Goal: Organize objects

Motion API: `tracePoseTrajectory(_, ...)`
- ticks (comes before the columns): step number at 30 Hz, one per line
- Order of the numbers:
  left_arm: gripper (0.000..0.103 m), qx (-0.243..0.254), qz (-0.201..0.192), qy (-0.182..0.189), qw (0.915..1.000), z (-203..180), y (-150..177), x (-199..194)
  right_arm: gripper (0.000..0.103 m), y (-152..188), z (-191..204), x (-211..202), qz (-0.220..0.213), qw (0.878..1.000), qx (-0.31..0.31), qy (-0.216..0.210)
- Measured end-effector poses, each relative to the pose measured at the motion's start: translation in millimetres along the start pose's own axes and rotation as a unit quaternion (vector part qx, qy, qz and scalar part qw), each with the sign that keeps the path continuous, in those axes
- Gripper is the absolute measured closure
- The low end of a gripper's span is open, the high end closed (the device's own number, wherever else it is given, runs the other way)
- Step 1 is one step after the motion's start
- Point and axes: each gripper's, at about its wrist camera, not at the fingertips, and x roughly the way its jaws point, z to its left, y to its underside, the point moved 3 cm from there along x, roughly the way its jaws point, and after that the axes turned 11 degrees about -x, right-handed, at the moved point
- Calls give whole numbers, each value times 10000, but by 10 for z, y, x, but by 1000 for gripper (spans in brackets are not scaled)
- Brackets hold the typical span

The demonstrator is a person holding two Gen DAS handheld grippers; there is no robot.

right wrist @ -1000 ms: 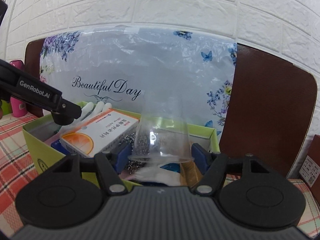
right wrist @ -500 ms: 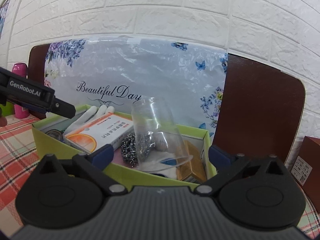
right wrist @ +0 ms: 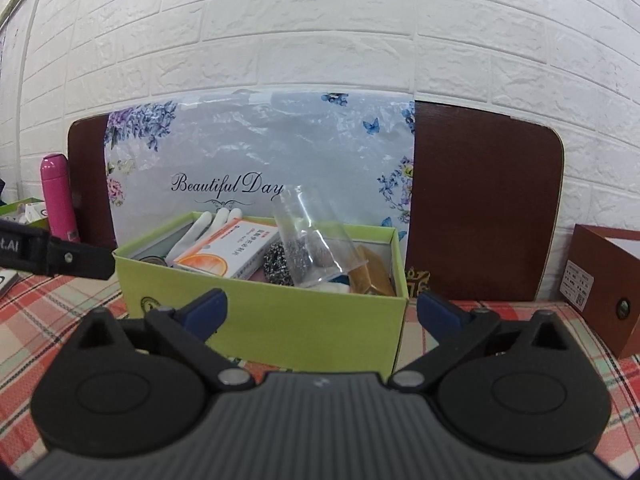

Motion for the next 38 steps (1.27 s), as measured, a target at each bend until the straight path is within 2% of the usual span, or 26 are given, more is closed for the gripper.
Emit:
tracePoseTrajectory(7, 4, 123, 438, -676, 9967, -81, 331, -214, 0, 155, 1, -417, 523, 9983, 236, -99)
tracePoseTrajectory(12, 4, 385, 497, -986, 9931, -192, 468, -387, 0, 226, 30, -655, 679, 9974, 246, -4)
tracePoseTrajectory(24, 4, 531, 374, -1015, 9927, -312, 561, -703, 0, 241, 73, -1006, 647, 9974, 321, 80)
tracePoseTrajectory(38, 4, 459, 454, -941, 9935, -239, 613, -739, 0, 255, 196, -1007, 733, 9970, 245, -17)
